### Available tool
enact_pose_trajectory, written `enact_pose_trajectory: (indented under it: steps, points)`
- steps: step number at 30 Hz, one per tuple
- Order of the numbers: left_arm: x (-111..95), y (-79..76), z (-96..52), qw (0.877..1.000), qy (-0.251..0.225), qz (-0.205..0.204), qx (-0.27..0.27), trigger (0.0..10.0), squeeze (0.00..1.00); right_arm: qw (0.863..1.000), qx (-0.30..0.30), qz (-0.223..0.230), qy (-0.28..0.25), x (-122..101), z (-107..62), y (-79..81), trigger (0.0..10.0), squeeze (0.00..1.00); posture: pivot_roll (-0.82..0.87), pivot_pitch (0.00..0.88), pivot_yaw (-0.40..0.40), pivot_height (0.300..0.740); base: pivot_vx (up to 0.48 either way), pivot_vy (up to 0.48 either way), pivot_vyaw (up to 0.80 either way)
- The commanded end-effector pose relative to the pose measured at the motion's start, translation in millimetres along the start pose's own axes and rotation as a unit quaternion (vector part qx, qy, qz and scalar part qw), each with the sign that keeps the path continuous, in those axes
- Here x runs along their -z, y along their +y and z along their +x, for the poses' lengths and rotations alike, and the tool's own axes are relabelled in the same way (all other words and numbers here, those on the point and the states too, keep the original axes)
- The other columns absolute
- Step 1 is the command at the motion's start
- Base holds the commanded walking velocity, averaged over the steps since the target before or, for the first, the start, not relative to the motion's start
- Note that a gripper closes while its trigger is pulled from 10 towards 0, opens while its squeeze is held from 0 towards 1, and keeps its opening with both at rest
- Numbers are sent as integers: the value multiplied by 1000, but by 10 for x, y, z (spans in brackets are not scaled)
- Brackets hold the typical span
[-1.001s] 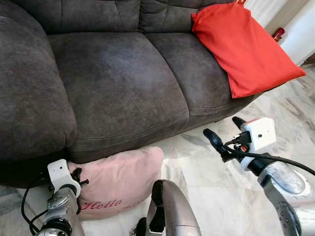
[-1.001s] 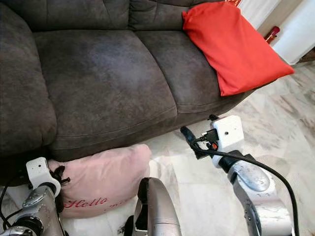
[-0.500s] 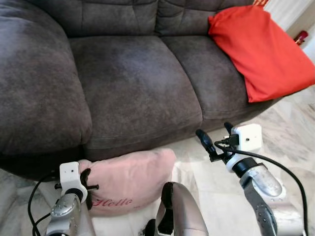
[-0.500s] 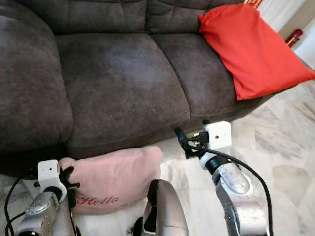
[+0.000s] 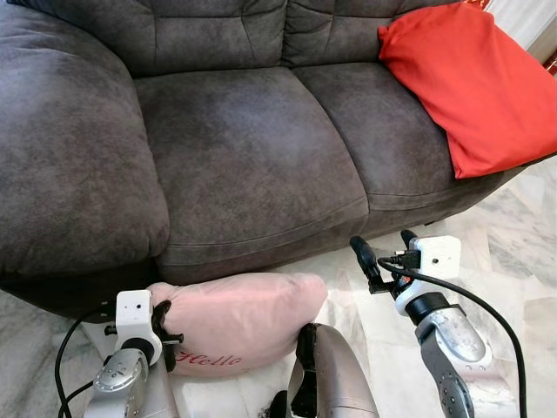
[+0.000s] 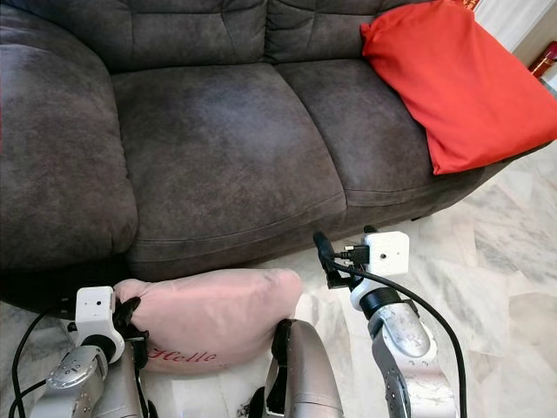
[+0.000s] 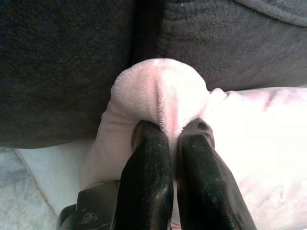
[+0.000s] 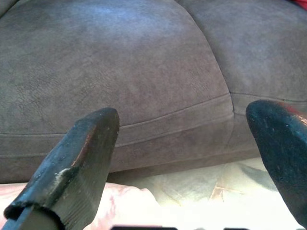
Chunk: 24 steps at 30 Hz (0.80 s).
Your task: Move the pillow to the sofa from floor
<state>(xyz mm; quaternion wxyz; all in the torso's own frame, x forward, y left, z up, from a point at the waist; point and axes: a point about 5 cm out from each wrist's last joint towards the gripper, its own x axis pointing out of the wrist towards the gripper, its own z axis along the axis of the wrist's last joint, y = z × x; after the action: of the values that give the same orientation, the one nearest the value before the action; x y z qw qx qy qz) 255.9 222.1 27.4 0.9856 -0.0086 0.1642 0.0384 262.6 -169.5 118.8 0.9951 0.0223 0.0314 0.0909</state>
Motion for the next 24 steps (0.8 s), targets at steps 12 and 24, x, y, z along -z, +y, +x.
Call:
enact_pose_trajectory:
  steps: [12,24]
  points:
    - [-304,-57,-28,998,-65,6,2,10000,0,1000,22,-5,3,53,-29,-89,10000,0,75,120,-165,535,-145,0,0]
    - [-318,-59,-29,998,-63,6,0,10000,0,1000,22,-4,0,56,-9,-74,10000,0,77,113,-160,535,-355,0,0]
